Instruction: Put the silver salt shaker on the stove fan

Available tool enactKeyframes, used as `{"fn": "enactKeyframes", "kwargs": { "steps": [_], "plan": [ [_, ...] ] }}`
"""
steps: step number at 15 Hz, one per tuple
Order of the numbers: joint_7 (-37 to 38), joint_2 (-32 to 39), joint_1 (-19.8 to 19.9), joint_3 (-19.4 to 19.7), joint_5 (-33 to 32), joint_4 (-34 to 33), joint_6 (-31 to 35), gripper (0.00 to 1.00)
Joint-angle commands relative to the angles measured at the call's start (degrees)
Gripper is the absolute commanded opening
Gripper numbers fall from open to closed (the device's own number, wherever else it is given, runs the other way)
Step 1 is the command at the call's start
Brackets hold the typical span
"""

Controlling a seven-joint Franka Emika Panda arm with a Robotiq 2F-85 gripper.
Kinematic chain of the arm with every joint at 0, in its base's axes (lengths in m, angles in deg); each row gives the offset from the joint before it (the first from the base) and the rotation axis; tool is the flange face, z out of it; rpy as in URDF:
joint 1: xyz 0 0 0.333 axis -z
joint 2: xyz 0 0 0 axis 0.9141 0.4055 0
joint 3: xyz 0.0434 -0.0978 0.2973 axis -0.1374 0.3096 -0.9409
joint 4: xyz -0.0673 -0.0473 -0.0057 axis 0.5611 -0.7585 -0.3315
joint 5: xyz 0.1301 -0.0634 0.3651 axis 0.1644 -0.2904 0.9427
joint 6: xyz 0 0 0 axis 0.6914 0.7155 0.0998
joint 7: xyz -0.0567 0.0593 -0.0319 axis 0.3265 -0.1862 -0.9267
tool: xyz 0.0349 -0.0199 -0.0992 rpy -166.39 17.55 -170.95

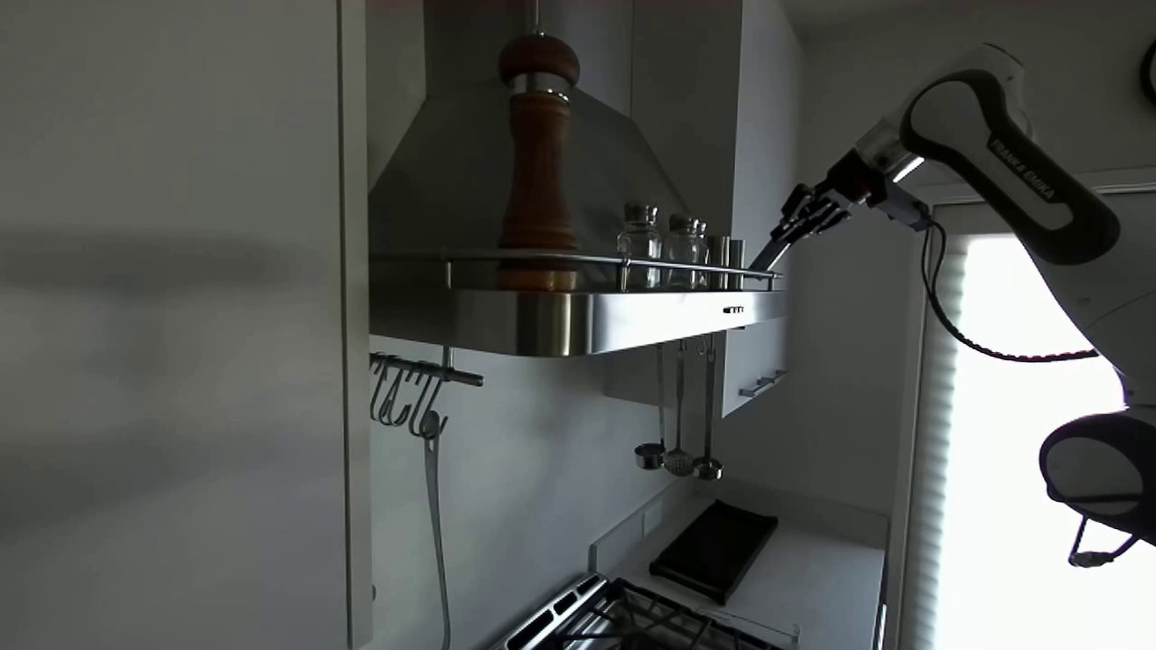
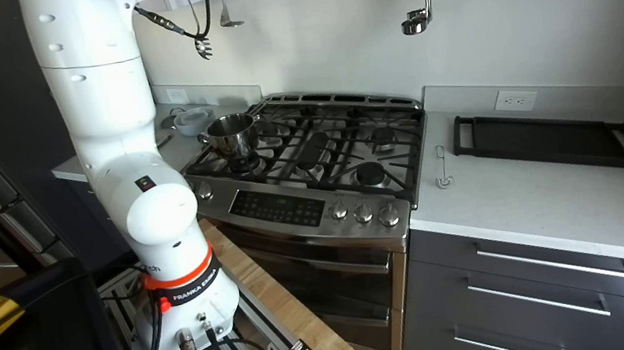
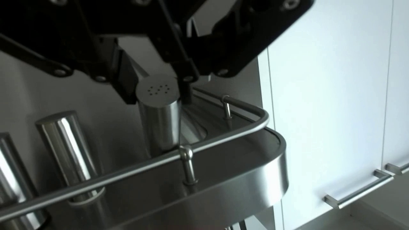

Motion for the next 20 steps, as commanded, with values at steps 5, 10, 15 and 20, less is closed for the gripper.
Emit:
{"fn": "enactKeyframes", "kwargs": {
  "steps": [5,10,15,20],
  "plan": [
    [-1.41,1.85,1.4,-0.09,4.51,-1.21,2.72,0.12],
    [-1.12,5.73,6.08,-4.66,5.13,-7.11,0.43,0.12],
    [-1.61,5.26,7.88,-9.93,2.3,-5.55,0.25,0.12],
    [-1.37,5.84,8.34,-12.24,0.72,-5.78,0.08,0.34]
  ]
}}
